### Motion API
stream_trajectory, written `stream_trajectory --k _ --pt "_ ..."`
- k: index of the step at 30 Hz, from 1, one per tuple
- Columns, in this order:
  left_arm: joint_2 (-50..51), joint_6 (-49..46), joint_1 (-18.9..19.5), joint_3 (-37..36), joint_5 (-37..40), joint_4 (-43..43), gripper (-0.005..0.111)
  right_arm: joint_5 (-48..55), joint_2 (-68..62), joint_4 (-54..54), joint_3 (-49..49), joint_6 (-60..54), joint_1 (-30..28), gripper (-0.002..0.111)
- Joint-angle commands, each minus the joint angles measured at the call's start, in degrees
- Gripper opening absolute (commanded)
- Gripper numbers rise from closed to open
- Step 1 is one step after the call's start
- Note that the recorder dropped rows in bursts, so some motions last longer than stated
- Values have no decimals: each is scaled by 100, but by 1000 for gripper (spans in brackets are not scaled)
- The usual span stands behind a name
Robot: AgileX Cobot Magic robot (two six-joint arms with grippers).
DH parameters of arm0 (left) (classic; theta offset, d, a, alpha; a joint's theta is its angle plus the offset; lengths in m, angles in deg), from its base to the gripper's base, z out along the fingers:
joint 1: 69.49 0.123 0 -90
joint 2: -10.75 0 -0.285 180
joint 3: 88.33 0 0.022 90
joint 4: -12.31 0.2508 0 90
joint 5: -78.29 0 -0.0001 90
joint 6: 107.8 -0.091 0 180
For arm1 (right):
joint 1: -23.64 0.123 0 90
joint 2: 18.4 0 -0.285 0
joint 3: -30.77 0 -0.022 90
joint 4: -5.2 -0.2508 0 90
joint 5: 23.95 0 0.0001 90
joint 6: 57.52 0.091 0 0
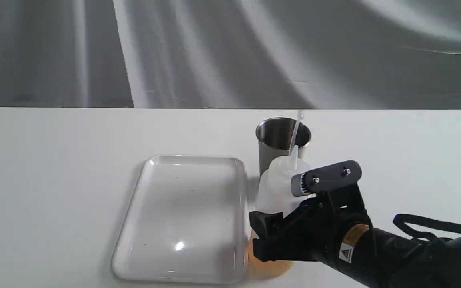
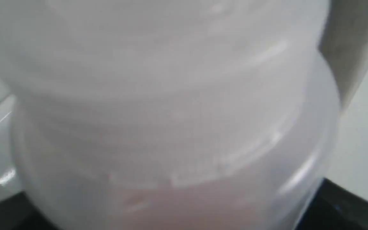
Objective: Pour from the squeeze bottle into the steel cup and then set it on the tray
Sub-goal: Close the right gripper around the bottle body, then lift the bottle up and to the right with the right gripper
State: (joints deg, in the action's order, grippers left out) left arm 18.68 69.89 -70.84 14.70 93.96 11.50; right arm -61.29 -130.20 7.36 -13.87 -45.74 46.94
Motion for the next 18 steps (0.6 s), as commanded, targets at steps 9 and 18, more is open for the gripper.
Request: stream_trajectory --k 9,18 --pt "-15 34 9 -25 -43 -6 0 1937 1339 -1230 23 -2098 -67 2" --pt "-15 22 9 -25 -43 -6 0 3057 2234 -1076 23 -2198 -689 2"
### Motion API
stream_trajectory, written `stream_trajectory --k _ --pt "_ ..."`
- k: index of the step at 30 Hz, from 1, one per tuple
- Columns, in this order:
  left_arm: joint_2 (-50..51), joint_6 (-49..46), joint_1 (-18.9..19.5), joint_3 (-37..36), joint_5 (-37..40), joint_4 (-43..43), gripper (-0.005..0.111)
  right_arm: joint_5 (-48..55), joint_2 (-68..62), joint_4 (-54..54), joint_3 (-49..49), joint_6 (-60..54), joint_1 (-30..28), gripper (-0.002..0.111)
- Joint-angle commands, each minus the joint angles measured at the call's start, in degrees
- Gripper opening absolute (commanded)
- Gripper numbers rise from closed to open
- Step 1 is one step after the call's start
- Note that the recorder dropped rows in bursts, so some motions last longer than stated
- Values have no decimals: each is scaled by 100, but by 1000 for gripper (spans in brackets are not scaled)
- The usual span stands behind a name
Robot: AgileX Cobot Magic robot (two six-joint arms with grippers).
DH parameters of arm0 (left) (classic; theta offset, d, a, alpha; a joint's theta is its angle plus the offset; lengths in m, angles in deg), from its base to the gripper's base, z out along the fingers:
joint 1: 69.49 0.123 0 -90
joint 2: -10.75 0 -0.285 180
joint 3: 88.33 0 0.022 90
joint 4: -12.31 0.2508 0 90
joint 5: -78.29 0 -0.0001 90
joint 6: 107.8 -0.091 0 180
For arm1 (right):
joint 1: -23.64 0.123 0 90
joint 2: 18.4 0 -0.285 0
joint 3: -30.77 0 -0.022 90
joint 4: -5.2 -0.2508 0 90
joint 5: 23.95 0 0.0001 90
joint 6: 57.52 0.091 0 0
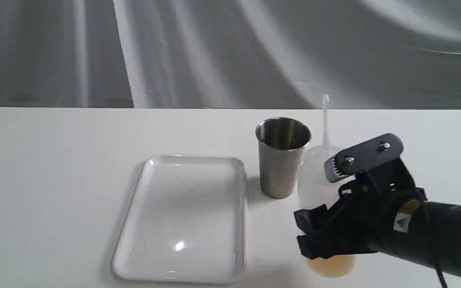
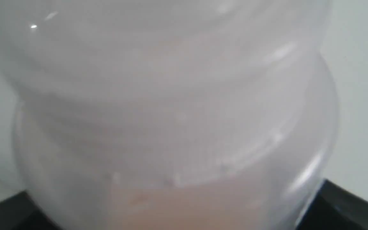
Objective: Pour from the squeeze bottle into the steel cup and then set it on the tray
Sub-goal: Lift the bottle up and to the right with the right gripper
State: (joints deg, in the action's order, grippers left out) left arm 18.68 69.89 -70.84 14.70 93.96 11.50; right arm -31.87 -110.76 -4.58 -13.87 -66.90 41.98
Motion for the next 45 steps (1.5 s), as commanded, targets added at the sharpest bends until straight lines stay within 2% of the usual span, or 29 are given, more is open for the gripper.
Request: stream_trajectory --k 1,5,10,19,27,33,45 --pt "-15 22 9 -25 -43 -6 0 180 376 206 23 -82 -271 2" --pt "-15 22 9 -25 -43 -6 0 932 594 670 347 -82 -619 2" --pt "-15 22 9 -25 -43 -6 0 1872 636 1362 1223 -67 -1062 2" --pt "-15 34 9 -25 -43 -6 0 2711 579 3034 2671 107 -1555 2" --pt "-15 21 9 -25 -43 -6 0 3928 -128 4458 3801 535 -1550 2" --pt "-15 21 9 -25 -43 -6 0 3929 -574 4979 3922 555 -1421 2" --pt "-15 30 9 -25 -43 -6 0 3722 -1275 5309 3922 555 -967 2"
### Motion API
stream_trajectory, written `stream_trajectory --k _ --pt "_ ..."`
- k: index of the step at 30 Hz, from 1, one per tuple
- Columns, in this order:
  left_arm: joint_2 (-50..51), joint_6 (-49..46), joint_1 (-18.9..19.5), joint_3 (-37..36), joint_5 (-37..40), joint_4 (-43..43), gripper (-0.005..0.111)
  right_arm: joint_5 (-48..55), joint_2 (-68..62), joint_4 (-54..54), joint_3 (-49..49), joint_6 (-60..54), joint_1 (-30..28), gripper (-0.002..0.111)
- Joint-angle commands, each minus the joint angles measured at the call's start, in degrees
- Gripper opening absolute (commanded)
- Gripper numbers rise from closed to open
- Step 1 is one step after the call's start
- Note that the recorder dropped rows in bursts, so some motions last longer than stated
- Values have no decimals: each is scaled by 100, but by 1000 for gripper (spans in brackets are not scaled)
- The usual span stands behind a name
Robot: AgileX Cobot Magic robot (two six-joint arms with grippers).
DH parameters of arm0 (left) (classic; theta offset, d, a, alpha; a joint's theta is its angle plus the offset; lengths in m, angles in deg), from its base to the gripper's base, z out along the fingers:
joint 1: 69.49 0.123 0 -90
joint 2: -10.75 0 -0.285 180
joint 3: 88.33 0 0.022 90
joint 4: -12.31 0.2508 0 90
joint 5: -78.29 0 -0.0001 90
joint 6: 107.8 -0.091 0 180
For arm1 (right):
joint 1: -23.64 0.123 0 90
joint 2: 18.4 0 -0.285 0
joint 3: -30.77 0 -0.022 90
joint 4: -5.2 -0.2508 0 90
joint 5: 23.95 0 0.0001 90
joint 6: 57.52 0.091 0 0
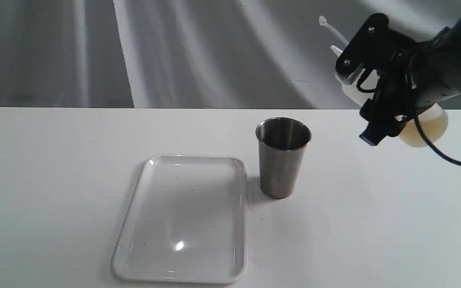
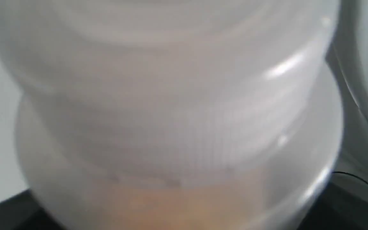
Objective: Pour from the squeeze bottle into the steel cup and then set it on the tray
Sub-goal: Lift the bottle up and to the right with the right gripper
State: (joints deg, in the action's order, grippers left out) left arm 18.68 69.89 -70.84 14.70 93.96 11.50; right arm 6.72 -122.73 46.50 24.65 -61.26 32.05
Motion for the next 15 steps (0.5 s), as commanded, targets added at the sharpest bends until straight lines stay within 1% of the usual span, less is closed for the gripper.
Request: stream_trajectory --k 1,15 --pt "-15 30 9 -25 -43 -6 0 -149 -114 201 70 -9 26 2" --pt "-15 30 9 -25 -43 -6 0 -149 -170 800 70 -9 26 2"
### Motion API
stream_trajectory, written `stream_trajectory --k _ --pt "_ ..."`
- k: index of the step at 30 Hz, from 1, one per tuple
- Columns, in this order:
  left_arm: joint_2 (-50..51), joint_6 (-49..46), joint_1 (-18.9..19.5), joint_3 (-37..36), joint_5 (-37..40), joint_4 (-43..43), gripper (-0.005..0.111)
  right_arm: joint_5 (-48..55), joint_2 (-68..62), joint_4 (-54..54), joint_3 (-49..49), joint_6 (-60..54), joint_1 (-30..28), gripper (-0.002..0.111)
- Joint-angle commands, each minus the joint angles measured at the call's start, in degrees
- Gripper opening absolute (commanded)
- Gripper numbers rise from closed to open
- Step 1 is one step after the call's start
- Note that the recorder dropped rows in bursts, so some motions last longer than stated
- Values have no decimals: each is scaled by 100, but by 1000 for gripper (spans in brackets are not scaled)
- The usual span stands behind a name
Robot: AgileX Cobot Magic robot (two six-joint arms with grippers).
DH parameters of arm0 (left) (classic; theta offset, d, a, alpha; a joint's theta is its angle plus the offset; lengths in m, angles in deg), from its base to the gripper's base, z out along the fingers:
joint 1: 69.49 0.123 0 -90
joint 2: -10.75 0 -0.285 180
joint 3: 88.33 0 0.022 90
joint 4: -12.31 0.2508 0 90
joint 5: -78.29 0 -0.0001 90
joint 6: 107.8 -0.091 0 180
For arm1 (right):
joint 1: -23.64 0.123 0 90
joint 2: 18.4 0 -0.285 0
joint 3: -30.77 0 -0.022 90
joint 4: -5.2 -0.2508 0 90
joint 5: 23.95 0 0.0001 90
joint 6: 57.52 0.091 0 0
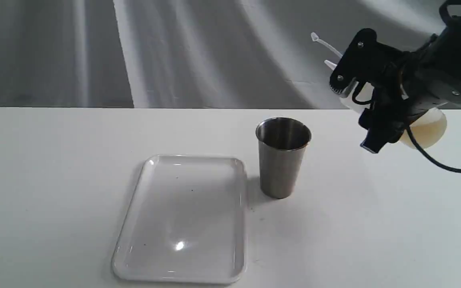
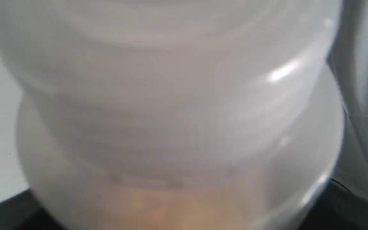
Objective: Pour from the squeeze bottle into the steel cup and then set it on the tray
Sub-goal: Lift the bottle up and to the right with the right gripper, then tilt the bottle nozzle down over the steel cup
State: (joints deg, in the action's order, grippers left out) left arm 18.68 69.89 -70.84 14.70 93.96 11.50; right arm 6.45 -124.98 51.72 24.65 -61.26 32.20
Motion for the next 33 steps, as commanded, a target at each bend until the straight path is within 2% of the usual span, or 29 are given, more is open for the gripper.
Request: stream_trajectory --k 1,13,19,33 --pt "-15 30 9 -25 -43 -6 0 -122 55 278 70 -9 11 2" --pt "-15 16 9 -25 -43 -6 0 -111 -221 1247 70 -47 129 2" --pt "-15 16 9 -25 -43 -6 0 -113 -596 1347 82 -204 279 2" --pt "-15 29 9 -25 -43 -6 0 362 -1059 2181 700 -140 302 2"
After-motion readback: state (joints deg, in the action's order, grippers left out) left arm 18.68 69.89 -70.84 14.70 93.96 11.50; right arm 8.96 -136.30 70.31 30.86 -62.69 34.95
